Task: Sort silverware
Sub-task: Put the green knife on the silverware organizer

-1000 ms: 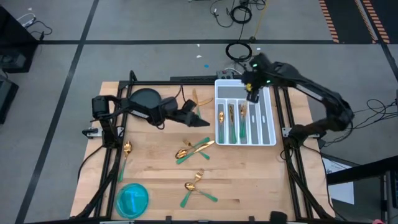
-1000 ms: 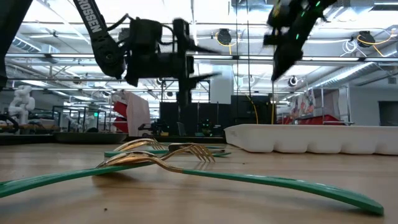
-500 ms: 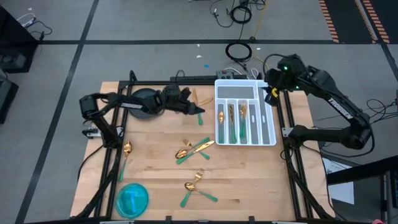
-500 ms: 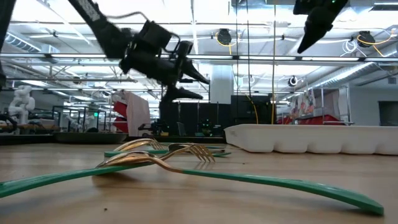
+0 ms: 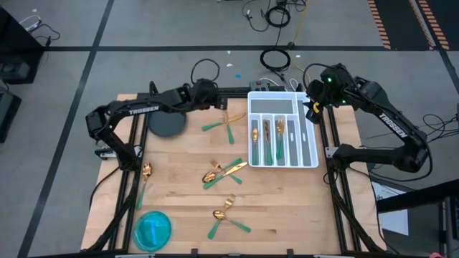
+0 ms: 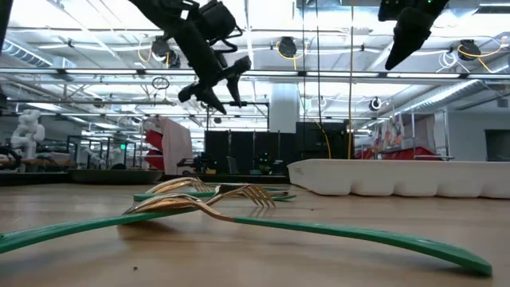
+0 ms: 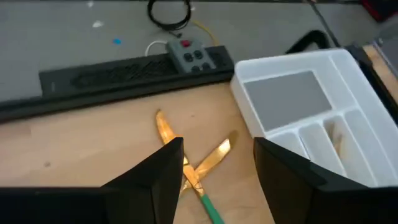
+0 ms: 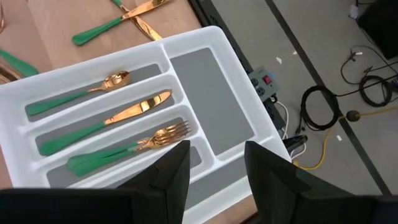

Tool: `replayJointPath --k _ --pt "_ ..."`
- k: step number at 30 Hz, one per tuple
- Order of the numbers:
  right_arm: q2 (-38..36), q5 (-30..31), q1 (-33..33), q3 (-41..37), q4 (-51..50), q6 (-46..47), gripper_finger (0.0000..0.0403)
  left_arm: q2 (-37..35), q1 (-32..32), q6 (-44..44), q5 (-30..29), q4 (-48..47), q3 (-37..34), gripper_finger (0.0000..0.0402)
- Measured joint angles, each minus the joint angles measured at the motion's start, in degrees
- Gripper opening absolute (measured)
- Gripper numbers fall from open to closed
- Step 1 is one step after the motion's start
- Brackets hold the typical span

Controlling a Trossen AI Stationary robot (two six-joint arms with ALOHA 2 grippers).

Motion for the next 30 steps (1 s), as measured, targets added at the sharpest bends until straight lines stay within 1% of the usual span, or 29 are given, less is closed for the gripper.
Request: replayJointPath --k 2,3,8,10,13,16,18,23,26,30 --pt "0.0 0.0 0.0 0.0 0.0 0.3 0.0146 1.5 0.0 -3.9 0.5 -0.1 0.0 0.0200" --pt "0.0 0.0 0.0 0.0 0.0 0.4 0.0146 2.5 0.1 -5.2 1.6 -0.7 0.0 0.0200" --pt "0.0 0.0 0.0 0.0 0.0 0.2 0.0146 9.0 -0.2 -9.8 3.8 0.7 0.0 0.0200" --pt "0.0 -0.1 0.0 0.0 0.0 0.1 0.0146 11.9 0.4 -11.6 5.7 5.1 -0.1 0.0200" --pt "0.0 -0.1 0.0 0.0 0.0 -0.1 0.0146 15.4 0.7 -14.0 8.9 8.5 0.0 0.0200" --pt "0.0 -0.1 0.0 0.0 -0.3 -0.4 0.0146 18.3 0.3 -16.0 12.5 7.7 -0.1 0.0200" --pt "0.0 -0.1 0.0 0.0 -0.9 -0.3 0.0146 19.3 -0.6 -16.5 13.8 7.6 -0.1 0.0200" --pt "0.0 -0.2 0.0 0.0 -1.3 0.0 0.0146 19.3 -3.7 -18.0 12.3 5.2 0.0 0.0200" --pt "0.0 -0.4 0.0 0.0 -1.3 0.0 0.0146 19.3 -4.4 -19.0 11.5 3.2 0.2 0.0200" --pt "0.0 -0.4 0.0 0.0 -1.4 -0.1 0.0146 19.7 -4.7 -19.5 9.0 3.5 0.2 0.0200"
